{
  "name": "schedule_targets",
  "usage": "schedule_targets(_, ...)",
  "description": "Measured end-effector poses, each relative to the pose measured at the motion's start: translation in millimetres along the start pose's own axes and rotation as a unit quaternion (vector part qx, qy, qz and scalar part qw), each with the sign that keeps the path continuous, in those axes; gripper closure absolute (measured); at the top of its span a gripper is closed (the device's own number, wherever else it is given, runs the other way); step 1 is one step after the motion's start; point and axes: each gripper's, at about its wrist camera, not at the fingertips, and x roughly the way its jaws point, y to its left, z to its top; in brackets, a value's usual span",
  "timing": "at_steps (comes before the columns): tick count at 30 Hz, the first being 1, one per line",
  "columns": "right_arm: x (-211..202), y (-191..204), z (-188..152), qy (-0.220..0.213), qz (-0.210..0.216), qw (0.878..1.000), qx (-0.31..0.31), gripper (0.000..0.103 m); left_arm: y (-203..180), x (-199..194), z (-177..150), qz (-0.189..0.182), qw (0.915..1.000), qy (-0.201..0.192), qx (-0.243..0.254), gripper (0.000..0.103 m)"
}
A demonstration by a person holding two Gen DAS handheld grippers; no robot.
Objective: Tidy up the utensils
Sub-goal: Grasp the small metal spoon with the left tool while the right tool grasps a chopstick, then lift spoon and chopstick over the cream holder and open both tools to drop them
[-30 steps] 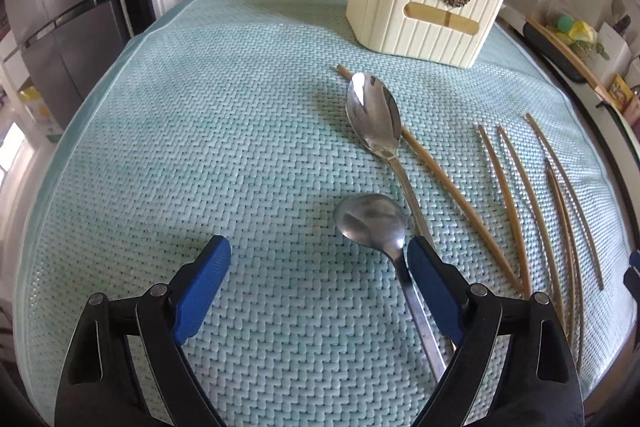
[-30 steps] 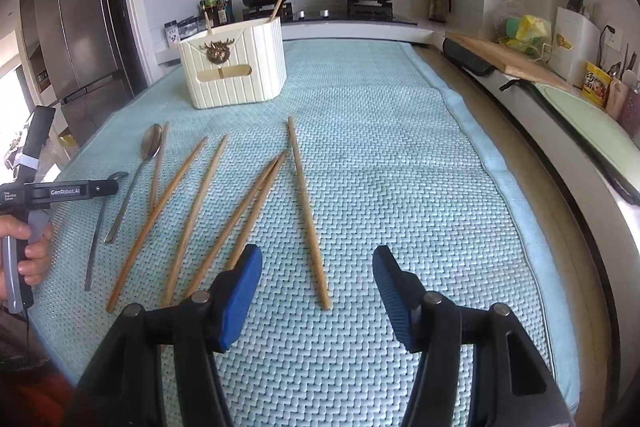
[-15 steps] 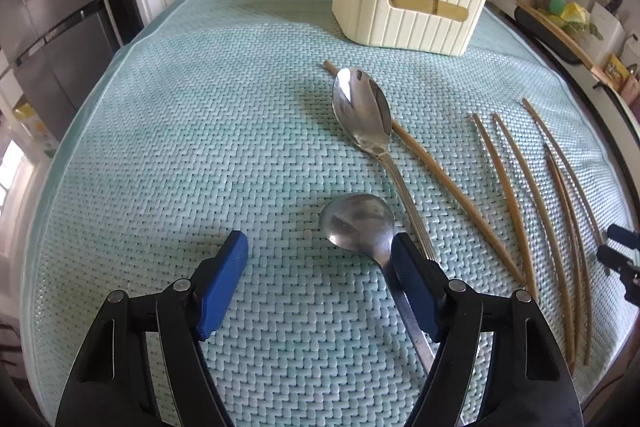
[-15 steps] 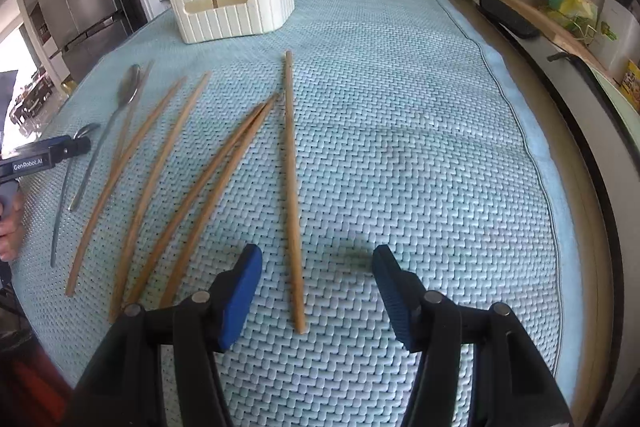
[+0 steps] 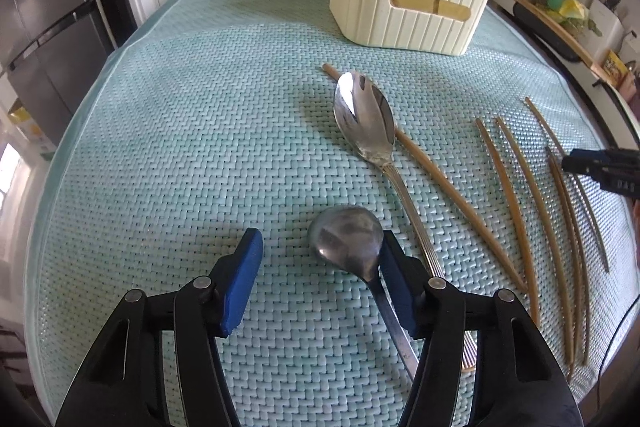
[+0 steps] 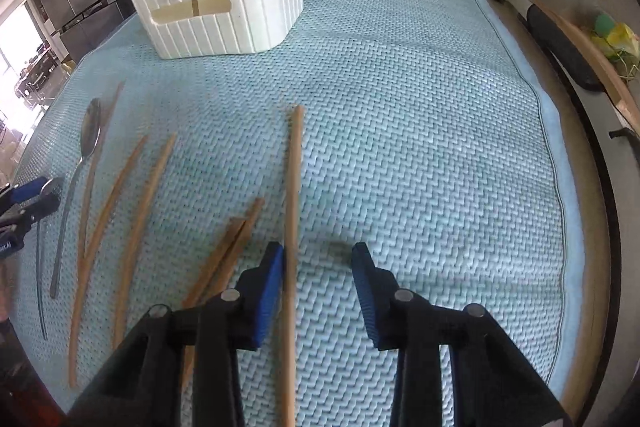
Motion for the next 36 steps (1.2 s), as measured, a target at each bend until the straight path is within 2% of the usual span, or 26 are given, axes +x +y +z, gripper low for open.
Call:
schedule_targets(1, 3, 0, 8, 0.006, 0.003, 1.000, 0.000, 0.072, 1, 1, 2, -0.003, 1.0000, 0.003, 0.002, 0.041)
schedule_targets(4, 13, 3, 31, 0.023, 0.000, 1.000, -0.006, 0.073, 3, 4, 8, -0.011, 0.9998, 0.012, 0.008, 0.042)
schedule_targets(7, 21, 5, 49, 0.033, 0.002, 0.999, 0.000, 0.073, 5, 6, 13, -0.014, 0.9997, 0.019, 0.011, 0.049)
schedule_targets(10, 28, 11, 61, 0.035, -0.006, 0.999, -0.001, 0.073, 9, 5, 15, -0.020, 0.9995, 0.024, 0.009, 0.061)
schedule_targets(11, 30, 13, 65, 0.034, -0.006, 0.999, 0.000, 0.076, 8, 6, 16, -0.023, 0.9993, 0.026, 0.008, 0.064)
schedule_targets(13, 33, 18, 70, 0.032, -0.006, 0.999, 0.003, 0.096, 10, 6, 17, -0.029, 0.9992, 0.028, 0.007, 0.065)
schedule_targets(15, 36, 22, 76, 0.028, -0.013, 1.000, 0.004, 0.096, 12, 5, 16, -0.039, 0.9989, 0.025, 0.004, 0.066)
schedule_targets(17, 35, 26, 80, 0.019, -0.012, 1.000, 0.006, 0.096, 15, 5, 17, -0.050, 0.9985, 0.023, -0.003, 0.067)
schedule_targets(19, 23, 27, 79, 0.001, -0.003, 1.000, 0.015, 0.096, 18, 2, 19, -0.059, 0.9981, 0.015, -0.009, 0.072)
schedule_targets(21, 7, 20, 78, -0.022, 0.008, 0.999, 0.026, 0.096, 22, -5, 21, -0.065, 0.9978, 0.001, -0.010, 0.090)
schedule_targets(22, -1, 19, 77, -0.033, 0.014, 0.999, 0.030, 0.096, 23, -8, 23, -0.069, 0.9976, -0.002, -0.011, 0.095)
schedule_targets(23, -10, 17, 76, -0.044, 0.019, 0.998, 0.032, 0.096, 24, -11, 24, -0.074, 0.9971, -0.003, -0.014, 0.100)
schedule_targets(25, -28, 14, 74, -0.065, 0.028, 0.997, 0.036, 0.096, 25, -17, 26, -0.085, 0.9962, -0.012, -0.015, 0.102)
schedule_targets(29, -58, 10, 66, -0.096, 0.042, 0.994, 0.040, 0.096, 23, -24, 27, -0.078, 0.9967, -0.025, -0.003, 0.103)
schedule_targets(31, -69, 4, 51, -0.105, 0.047, 0.992, 0.043, 0.096, 21, -23, 27, -0.077, 0.9968, -0.022, -0.002, 0.103)
schedule_targets(34, -75, -6, 47, -0.108, 0.056, 0.991, 0.047, 0.096, 25, -20, 30, -0.071, 0.9972, -0.015, -0.013, 0.100)
schedule_targets(35, -77, -7, 44, -0.109, 0.056, 0.991, 0.047, 0.096, 31, -19, 32, -0.074, 0.9970, -0.010, -0.021, 0.085)
schedule_targets(36, -80, -6, 38, -0.108, 0.057, 0.991, 0.047, 0.096, 36, -19, 32, -0.078, 0.9965, -0.009, -0.029, 0.059)
